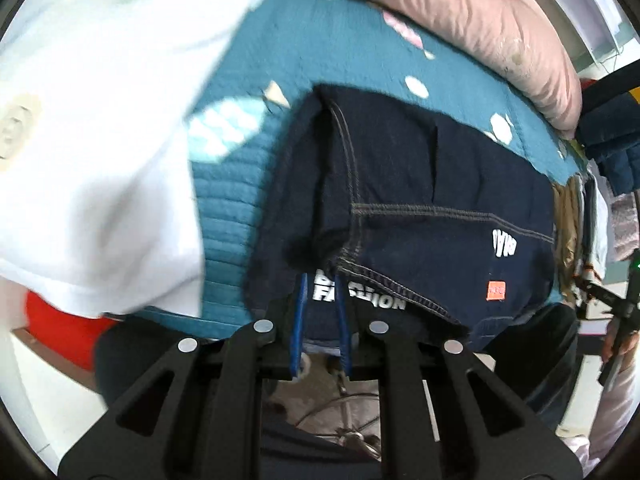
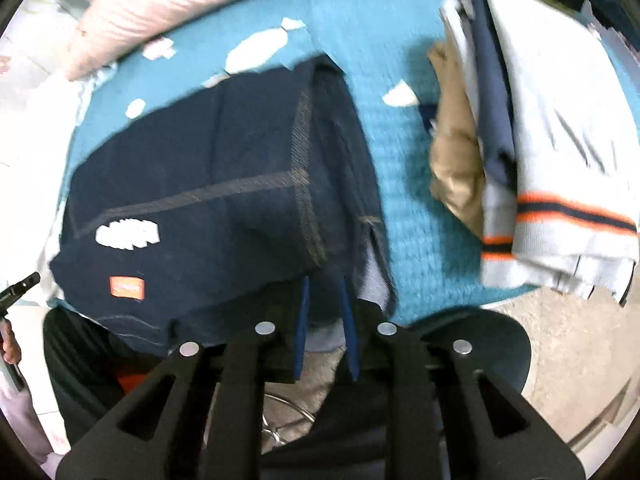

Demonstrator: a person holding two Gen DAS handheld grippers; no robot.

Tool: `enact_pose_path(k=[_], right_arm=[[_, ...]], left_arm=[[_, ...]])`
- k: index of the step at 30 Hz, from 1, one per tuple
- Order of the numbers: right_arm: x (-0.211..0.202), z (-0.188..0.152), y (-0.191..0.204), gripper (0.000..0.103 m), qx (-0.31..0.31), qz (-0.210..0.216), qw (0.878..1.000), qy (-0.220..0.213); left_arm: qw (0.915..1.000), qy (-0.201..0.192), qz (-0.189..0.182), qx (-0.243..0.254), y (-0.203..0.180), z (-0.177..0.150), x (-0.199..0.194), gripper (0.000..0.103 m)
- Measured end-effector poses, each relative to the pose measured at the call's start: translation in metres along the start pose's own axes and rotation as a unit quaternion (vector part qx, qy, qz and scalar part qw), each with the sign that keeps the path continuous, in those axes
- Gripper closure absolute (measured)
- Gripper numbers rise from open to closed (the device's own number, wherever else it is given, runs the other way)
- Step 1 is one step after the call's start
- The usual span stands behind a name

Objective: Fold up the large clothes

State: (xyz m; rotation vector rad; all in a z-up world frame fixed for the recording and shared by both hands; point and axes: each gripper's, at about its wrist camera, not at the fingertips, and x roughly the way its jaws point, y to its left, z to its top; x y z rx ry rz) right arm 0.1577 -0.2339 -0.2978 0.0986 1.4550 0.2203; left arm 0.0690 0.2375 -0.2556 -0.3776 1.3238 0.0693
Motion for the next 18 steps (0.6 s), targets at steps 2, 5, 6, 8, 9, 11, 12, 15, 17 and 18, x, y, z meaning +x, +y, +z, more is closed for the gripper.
enact_pose_path(k=[2, 5, 6, 8, 9, 11, 12, 15, 17, 18], right_arm=[[-0.006, 0.005, 0.014, 0.079, -0.012, 0.010, 1.000, -0.014], [0.000, 0.011, 0.037, 0.078, -0.031, 0.019, 0.999, -0.015], [0.003, 0.013, 0.043, 0.078, -0.035, 0.022, 0.999, -0.013], [0.013, 0.017, 0.062, 0.078, -0.039, 0.028, 0.999, -0.011], [0.016, 0.017, 0.066, 0.078, -0.040, 0.032, 0.999, -0.011], [0.027, 0.019, 0.085, 0.078, -0.047, 0.040, 0.998, -0.005], [0.033, 0.020, 0.094, 0.078, -0.050, 0.045, 0.998, -0.001], [0.057, 0.020, 0.119, 0.079, -0.060, 0.058, 0.996, 0.017], [0.076, 0.018, 0.126, 0.081, -0.056, 0.056, 0.996, 0.037], [0.086, 0.014, 0.125, 0.082, -0.049, 0.053, 0.996, 0.049]], left_arm=[[0.9998, -0.016, 0.001, -0.008, -0.004, 0.004, -0.012, 0.088], [0.9993, -0.020, -0.032, 0.000, -0.022, 0.017, -0.014, 0.088], [0.9992, -0.020, -0.035, 0.004, -0.031, 0.020, -0.012, 0.088], [0.9982, -0.016, -0.055, 0.014, -0.050, 0.028, -0.002, 0.088], [0.9972, -0.010, -0.072, 0.017, -0.060, 0.031, 0.006, 0.088], [0.9961, 0.004, -0.086, 0.021, -0.076, 0.035, 0.025, 0.088], [0.9960, 0.011, -0.087, 0.020, -0.081, 0.037, 0.036, 0.088], [0.9958, 0.066, -0.063, 0.008, -0.088, 0.032, 0.082, 0.089], [0.9939, 0.094, -0.058, 0.005, -0.084, 0.020, 0.103, 0.090], [0.9927, 0.105, -0.058, 0.004, -0.082, 0.013, 0.111, 0.093]])
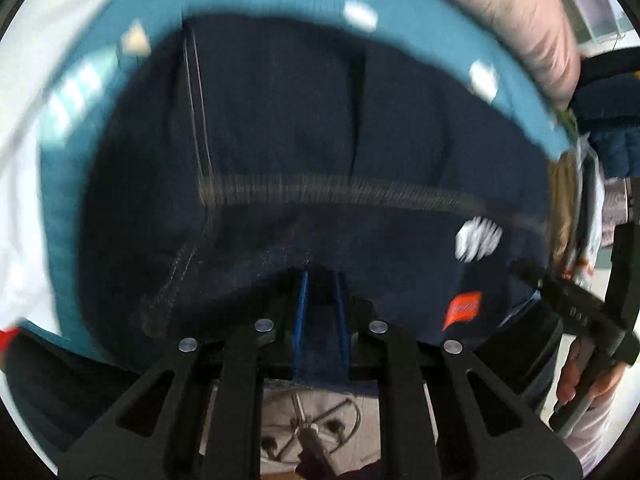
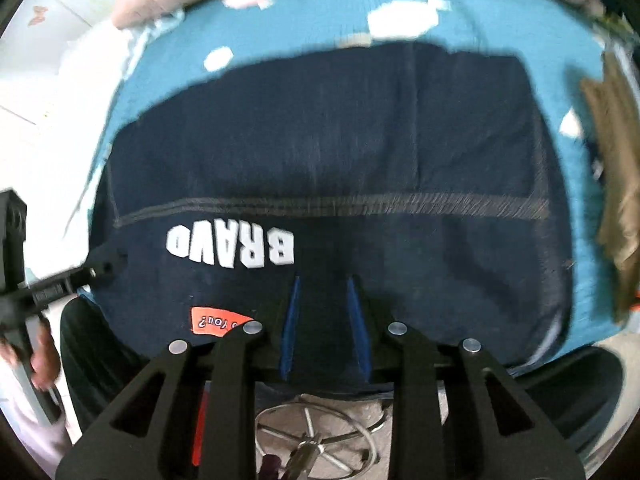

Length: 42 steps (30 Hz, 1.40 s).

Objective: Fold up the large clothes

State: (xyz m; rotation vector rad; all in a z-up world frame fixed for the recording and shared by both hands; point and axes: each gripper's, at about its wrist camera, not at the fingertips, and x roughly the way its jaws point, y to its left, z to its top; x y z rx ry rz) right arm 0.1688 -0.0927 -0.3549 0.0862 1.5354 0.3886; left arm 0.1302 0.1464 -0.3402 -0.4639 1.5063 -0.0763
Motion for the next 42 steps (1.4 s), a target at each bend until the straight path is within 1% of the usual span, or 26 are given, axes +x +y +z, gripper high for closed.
enact_pose_path(k=[1, 2, 4, 6, 8, 9, 11, 12, 14, 15, 16, 18, 20, 21, 23, 24, 25, 26, 28, 30, 32, 34, 36, 39, 41, 42], right_arm=[[0.014, -0.006, -0.003, 0.082, 0.007, -0.005, 1.000, 0.024], [0.026, -0.014, -0.008, 0.084, 0.014, -0.011, 0.999, 0.038], [0.026, -0.026, -0.013, 0.085, 0.015, 0.001, 1.000, 0.011], [0.023, -0.030, -0.016, 0.088, 0.016, 0.004, 1.000, 0.020], [0.021, -0.031, -0.022, 0.089, 0.032, 0.000, 0.999, 0.040], [0.019, -0.031, -0.021, 0.089, 0.029, -0.003, 0.999, 0.044], [0.010, -0.029, -0.018, 0.087, 0.027, -0.014, 0.999, 0.041], [0.003, -0.028, -0.015, 0.087, 0.028, -0.003, 0.999, 0.029], [-0.009, -0.023, -0.002, 0.087, 0.020, 0.032, 0.999, 0.011], [-0.013, -0.020, 0.004, 0.087, 0.014, 0.040, 0.999, 0.004], [-0.017, -0.017, 0.012, 0.087, 0.007, 0.043, 0.999, -0.006], [-0.019, -0.003, 0.031, 0.087, -0.012, 0.052, 0.998, -0.029], [-0.012, 0.008, 0.038, 0.087, -0.007, 0.058, 0.997, -0.044], [-0.005, 0.014, 0.037, 0.086, -0.001, 0.057, 0.998, -0.041], [0.014, 0.017, 0.037, 0.086, 0.012, 0.055, 0.998, -0.019], [0.029, 0.014, 0.035, 0.086, 0.020, 0.059, 0.998, 0.004], [0.040, 0.007, 0.033, 0.091, 0.025, 0.058, 0.998, 0.022], [0.047, -0.002, 0.030, 0.094, 0.026, 0.061, 0.997, 0.032], [0.043, -0.019, 0.028, 0.094, 0.010, 0.063, 0.998, 0.024], [0.038, -0.029, 0.025, 0.095, 0.007, 0.063, 0.997, 0.032], [0.036, -0.038, 0.019, 0.095, 0.025, 0.068, 0.996, 0.056], [0.032, -0.048, 0.022, 0.095, 0.012, 0.049, 0.997, 0.061], [0.032, -0.057, 0.027, 0.094, -0.010, 0.030, 0.998, 0.046], [0.045, -0.058, 0.036, 0.095, -0.030, -0.005, 0.999, 0.034], [0.041, -0.057, 0.037, 0.095, -0.029, -0.007, 0.999, 0.035], [0.035, -0.056, 0.036, 0.095, -0.028, 0.003, 0.999, 0.039]], left_arm=[[0.9999, 0.012, 0.009, -0.004, 0.006, -0.009, 0.009, 0.093], [0.9998, 0.017, 0.010, -0.009, 0.013, -0.017, 0.015, 0.097], [0.9996, -0.001, -0.020, -0.018, 0.027, -0.028, 0.012, 0.098], [0.9985, 0.003, -0.036, -0.042, 0.036, -0.029, 0.010, 0.101], [0.9980, 0.007, -0.029, -0.056, 0.036, -0.025, 0.002, 0.100], [0.9992, 0.001, -0.011, -0.039, 0.027, -0.023, -0.005, 0.100], [0.9999, -0.014, 0.002, 0.006, 0.005, -0.021, -0.018, 0.100], [0.9995, -0.021, -0.002, 0.023, -0.007, -0.021, -0.024, 0.100], [0.9978, -0.038, -0.026, 0.048, -0.035, -0.016, -0.038, 0.100], [0.9966, -0.044, -0.036, 0.059, -0.047, -0.012, -0.041, 0.100], [0.9956, -0.047, -0.041, 0.070, -0.057, -0.011, -0.040, 0.100], [0.9943, -0.050, -0.030, 0.089, -0.081, -0.003, -0.033, 0.100], [0.9947, -0.043, -0.036, 0.087, -0.089, 0.002, -0.020, 0.100], [0.9952, -0.037, -0.039, 0.082, -0.091, 0.006, -0.010, 0.099], [0.9981, 0.001, -0.013, 0.059, -0.087, 0.010, 0.024, 0.101], [0.9987, 0.014, -0.008, 0.049, -0.081, 0.008, 0.037, 0.101], [0.9989, 0.009, -0.007, 0.045, -0.077, 0.004, 0.044, 0.101], [0.9986, -0.002, -0.009, 0.052, -0.078, -0.002, 0.043, 0.101], [0.9971, -0.004, 0.002, 0.075, -0.078, -0.016, 0.035, 0.101], [0.9961, 0.013, 0.008, 0.087, -0.079, -0.029, 0.029, 0.100], [0.9952, 0.032, 0.005, 0.092, -0.074, -0.042, 0.026, 0.100], [0.9940, 0.025, 0.016, 0.106, -0.074, -0.056, 0.023, 0.100], [0.9938, 0.017, 0.023, 0.108, -0.072, -0.061, 0.025, 0.100], [0.9948, 0.026, 0.025, 0.095, -0.067, -0.058, 0.043, 0.100], [0.9949, 0.033, 0.022, 0.093, -0.067, -0.056, 0.038, 0.100], [0.9952, 0.033, 0.017, 0.091, -0.067, -0.055, 0.033, 0.100]])
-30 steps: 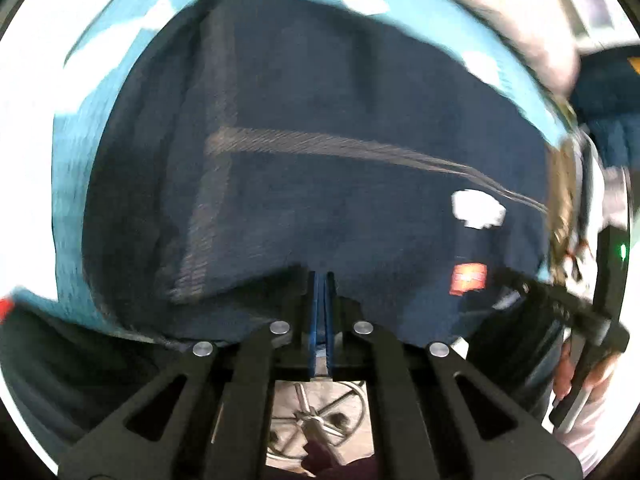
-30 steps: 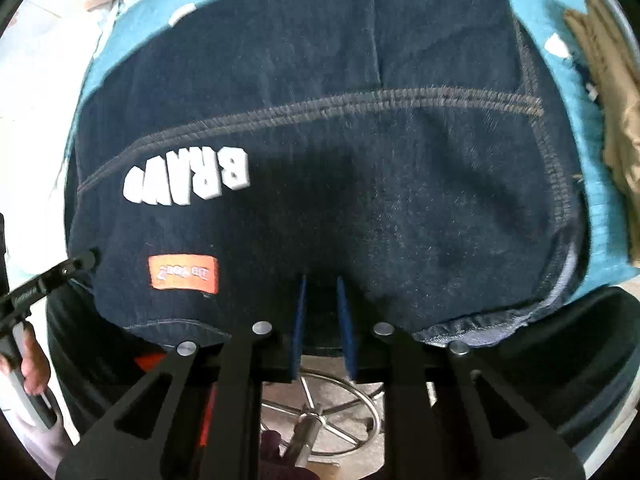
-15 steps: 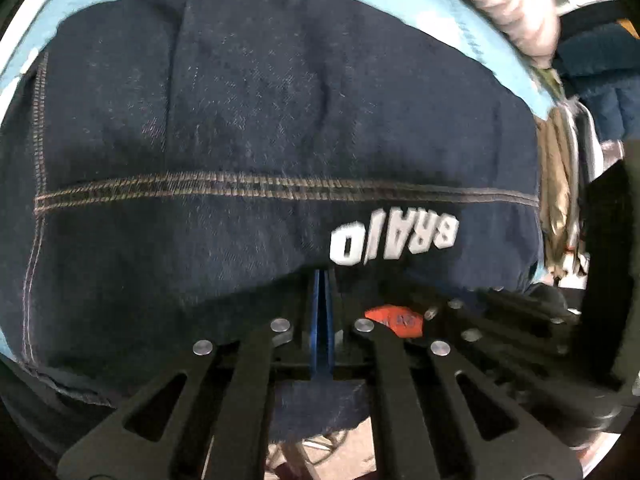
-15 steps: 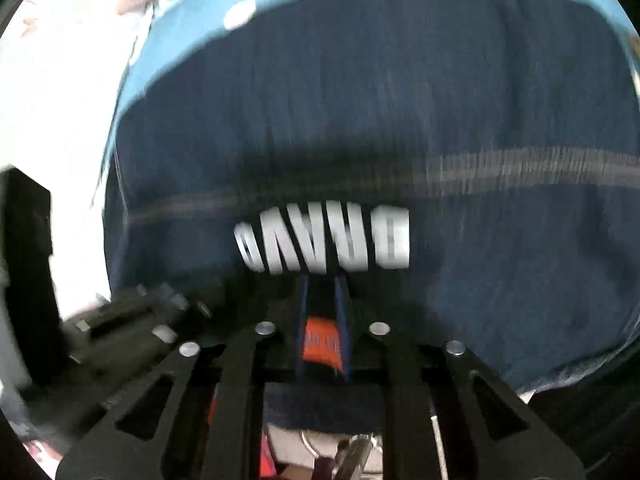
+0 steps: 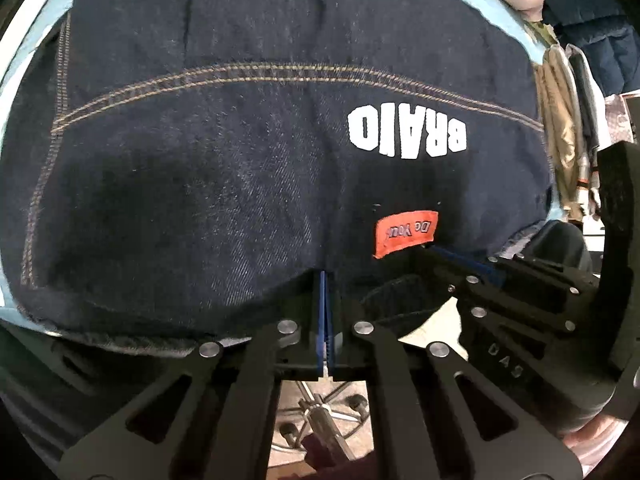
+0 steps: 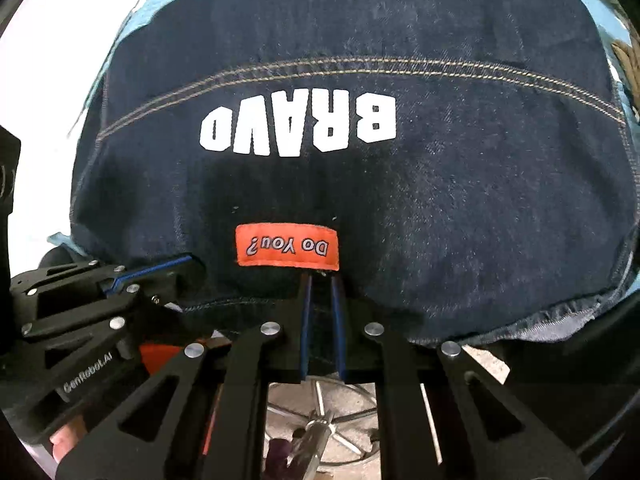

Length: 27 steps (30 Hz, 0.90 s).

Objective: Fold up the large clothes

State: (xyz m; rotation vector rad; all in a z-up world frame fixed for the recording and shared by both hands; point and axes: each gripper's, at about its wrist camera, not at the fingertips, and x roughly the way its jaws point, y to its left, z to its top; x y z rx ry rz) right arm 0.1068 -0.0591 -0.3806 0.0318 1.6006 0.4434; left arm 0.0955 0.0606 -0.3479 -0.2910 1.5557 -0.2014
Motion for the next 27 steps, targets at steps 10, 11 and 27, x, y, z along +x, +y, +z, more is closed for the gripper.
enact_pose_path(k=[10, 11, 27], right_arm=[[-0.005, 0.000, -0.074, 0.096, 0.093, 0.066, 0.993, -0.003], [-0.007, 0.000, -0.076, 0.096, 0.103, 0.073, 0.992, -0.001], [-0.053, -0.001, -0.162, 0.094, 0.191, -0.026, 0.981, -0.020]], left_arm=[[0.9988, -0.006, 0.026, -0.042, 0.056, -0.013, -0.014, 0.101], [0.9986, -0.003, 0.013, -0.051, 0.061, -0.012, -0.010, 0.101], [0.9877, -0.023, 0.134, -0.078, 0.090, 0.007, -0.048, 0.100]])
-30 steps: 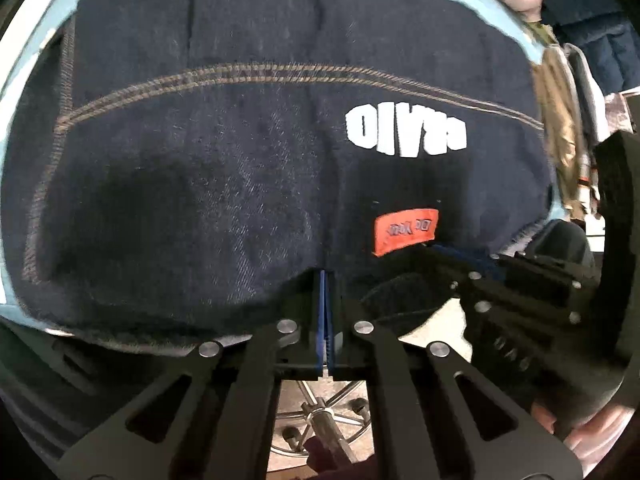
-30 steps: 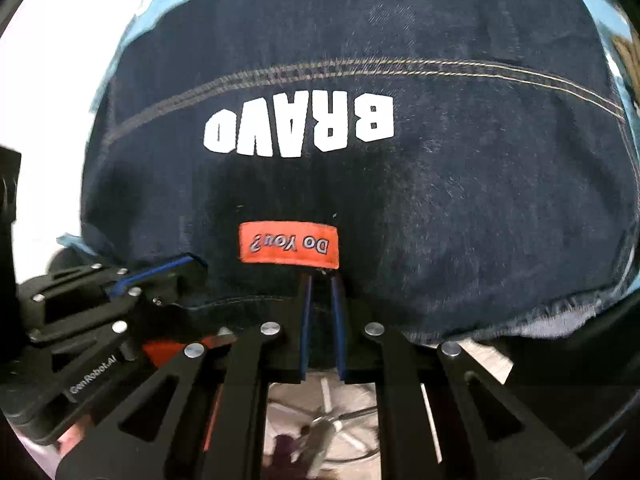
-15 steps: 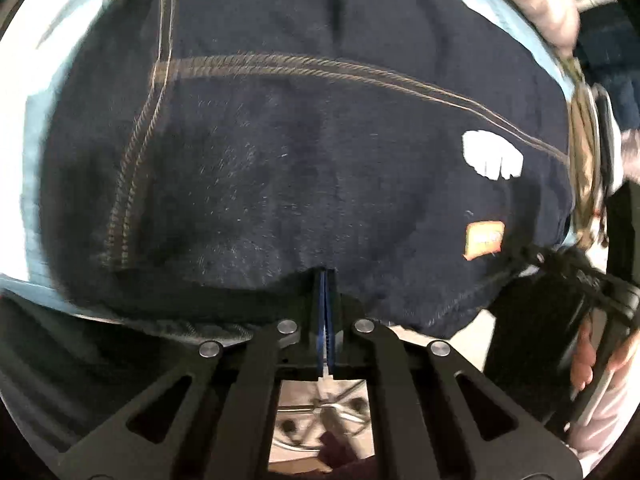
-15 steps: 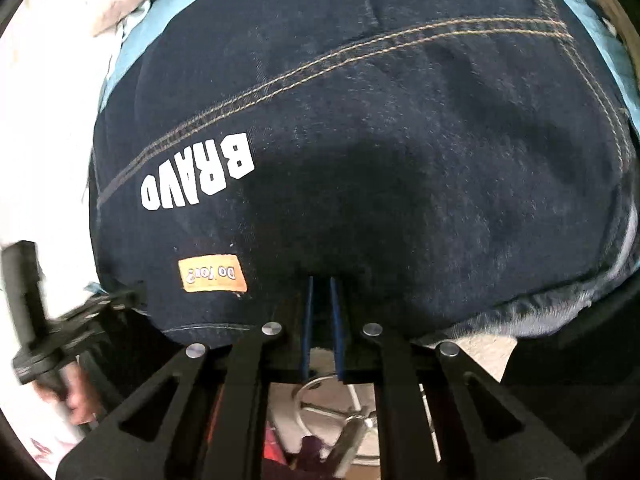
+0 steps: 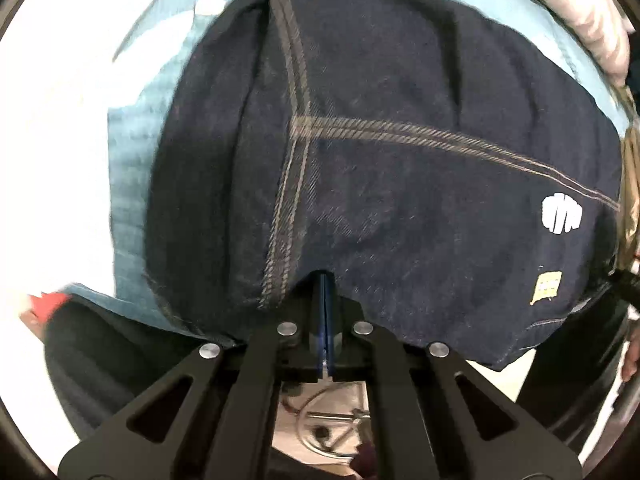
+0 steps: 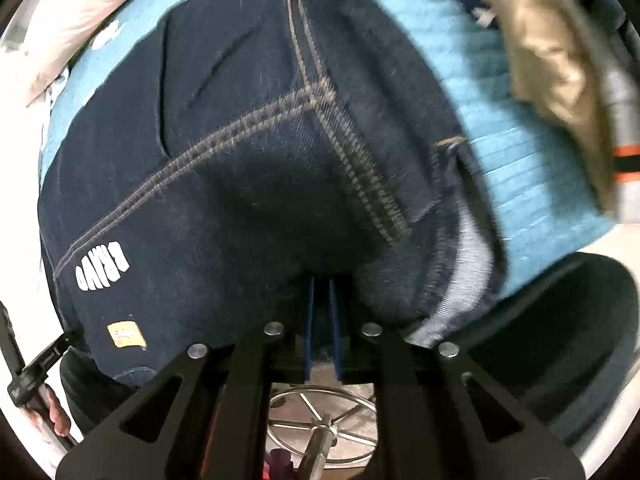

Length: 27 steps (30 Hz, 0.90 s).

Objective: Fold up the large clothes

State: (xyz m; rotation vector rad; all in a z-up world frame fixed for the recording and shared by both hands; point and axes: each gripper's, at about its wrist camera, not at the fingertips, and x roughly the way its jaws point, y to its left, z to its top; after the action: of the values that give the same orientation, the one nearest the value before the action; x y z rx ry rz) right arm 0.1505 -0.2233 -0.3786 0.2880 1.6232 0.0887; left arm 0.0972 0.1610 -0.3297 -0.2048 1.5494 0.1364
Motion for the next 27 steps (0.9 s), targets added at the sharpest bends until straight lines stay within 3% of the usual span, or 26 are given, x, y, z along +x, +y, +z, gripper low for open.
enact_pose_path(k=[2, 8, 14, 19, 23, 25, 27], right_arm=[[-0.022, 0.005, 0.003, 0.094, -0.001, 0.039, 0.999, -0.017], [-0.052, 0.044, 0.060, 0.094, -0.055, 0.072, 0.995, -0.050], [-0.027, 0.082, 0.154, 0.094, -0.113, 0.084, 0.989, -0.034], [0.007, 0.103, 0.218, 0.094, -0.158, 0.079, 0.984, -0.006], [0.039, 0.103, 0.233, 0.095, -0.165, 0.060, 0.984, 0.017], [0.052, 0.105, 0.232, 0.098, -0.166, 0.046, 0.985, 0.018], [0.053, 0.109, 0.224, 0.103, -0.166, 0.057, 0.984, 0.023]], left_arm=[[0.9997, -0.021, 0.000, 0.009, -0.007, 0.005, -0.017, 0.100], [0.9981, -0.058, -0.017, 0.015, -0.019, 0.053, -0.054, 0.100], [0.9976, -0.052, -0.046, 0.007, -0.046, 0.114, -0.043, 0.100], [0.9963, -0.053, -0.065, 0.017, -0.075, 0.136, -0.033, 0.100], [0.9958, -0.033, -0.084, 0.015, -0.086, 0.152, -0.006, 0.100], [0.9972, -0.015, -0.072, 0.017, -0.090, 0.158, 0.020, 0.101], [0.9966, -0.020, -0.078, 0.015, -0.087, 0.158, 0.023, 0.101]])
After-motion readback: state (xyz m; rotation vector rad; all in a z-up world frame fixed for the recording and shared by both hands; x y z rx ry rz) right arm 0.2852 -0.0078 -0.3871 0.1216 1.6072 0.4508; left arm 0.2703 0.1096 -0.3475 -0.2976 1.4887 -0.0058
